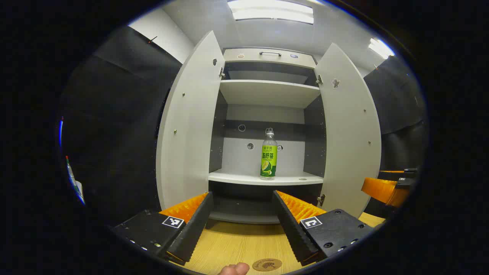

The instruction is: Grasp the bottle in the cabinet with the left hand and place it on the coaster, then close the right door with the right hand and the left door with the left hand.

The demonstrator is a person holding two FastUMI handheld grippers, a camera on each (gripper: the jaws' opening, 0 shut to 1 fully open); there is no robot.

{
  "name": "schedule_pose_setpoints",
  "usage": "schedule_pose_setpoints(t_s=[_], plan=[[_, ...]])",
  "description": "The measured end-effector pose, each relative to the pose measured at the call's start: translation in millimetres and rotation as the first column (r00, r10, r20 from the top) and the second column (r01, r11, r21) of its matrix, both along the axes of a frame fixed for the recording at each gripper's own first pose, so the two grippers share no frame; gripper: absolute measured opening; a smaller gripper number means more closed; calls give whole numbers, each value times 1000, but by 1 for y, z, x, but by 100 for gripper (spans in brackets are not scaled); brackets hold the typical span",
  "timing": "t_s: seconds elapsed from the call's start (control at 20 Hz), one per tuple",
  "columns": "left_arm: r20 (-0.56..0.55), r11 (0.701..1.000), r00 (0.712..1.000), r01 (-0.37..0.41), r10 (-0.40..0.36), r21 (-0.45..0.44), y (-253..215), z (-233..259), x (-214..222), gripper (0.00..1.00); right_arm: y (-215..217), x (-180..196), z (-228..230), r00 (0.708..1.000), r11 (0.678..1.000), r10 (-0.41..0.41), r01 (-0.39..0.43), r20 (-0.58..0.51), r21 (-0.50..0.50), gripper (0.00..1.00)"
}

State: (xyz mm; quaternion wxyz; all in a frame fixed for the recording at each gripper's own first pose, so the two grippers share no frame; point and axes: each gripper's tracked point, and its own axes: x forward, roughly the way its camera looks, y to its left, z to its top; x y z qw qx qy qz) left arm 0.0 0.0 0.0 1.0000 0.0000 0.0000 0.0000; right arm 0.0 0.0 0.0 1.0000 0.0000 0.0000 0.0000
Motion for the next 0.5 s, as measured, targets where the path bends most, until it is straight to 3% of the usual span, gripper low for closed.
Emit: schedule_pose_setpoints(t_s=[0.5], plan=[[5,1000,1000,22,-22,-14,-11,7,4,94,-9,-7,0,1000,1000,-15,15,5,13,85]])
